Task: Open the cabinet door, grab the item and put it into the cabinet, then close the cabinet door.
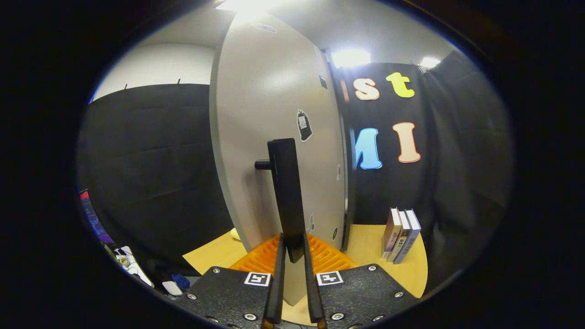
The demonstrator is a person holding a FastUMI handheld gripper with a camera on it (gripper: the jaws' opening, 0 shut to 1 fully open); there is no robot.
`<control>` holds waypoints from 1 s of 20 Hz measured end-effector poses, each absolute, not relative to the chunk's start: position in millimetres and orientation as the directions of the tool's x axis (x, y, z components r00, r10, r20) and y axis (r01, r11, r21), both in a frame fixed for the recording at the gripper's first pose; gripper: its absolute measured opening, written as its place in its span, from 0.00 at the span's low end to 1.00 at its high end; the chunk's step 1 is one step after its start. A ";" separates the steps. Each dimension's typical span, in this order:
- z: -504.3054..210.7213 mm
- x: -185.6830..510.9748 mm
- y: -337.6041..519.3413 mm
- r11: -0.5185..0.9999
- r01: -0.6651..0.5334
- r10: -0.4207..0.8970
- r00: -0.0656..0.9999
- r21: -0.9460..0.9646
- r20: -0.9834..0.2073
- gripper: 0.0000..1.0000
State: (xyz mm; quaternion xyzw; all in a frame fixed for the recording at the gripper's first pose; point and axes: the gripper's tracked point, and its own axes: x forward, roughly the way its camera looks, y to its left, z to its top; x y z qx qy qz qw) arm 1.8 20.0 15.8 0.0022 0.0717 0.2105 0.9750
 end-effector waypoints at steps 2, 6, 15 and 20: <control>16.0 1.6 11.9 0.932 -0.363 0.362 0.922 0.014 -0.138 0.22; 24.4 11.1 -16.1 0.956 -0.283 0.275 0.956 -0.078 -0.101 0.32; 20.9 13.8 -27.8 0.991 -0.124 0.126 0.990 0.046 -0.062 0.84; 26.1 9.6 -44.0 0.999 -0.019 0.020 0.999 0.030 -0.033 0.94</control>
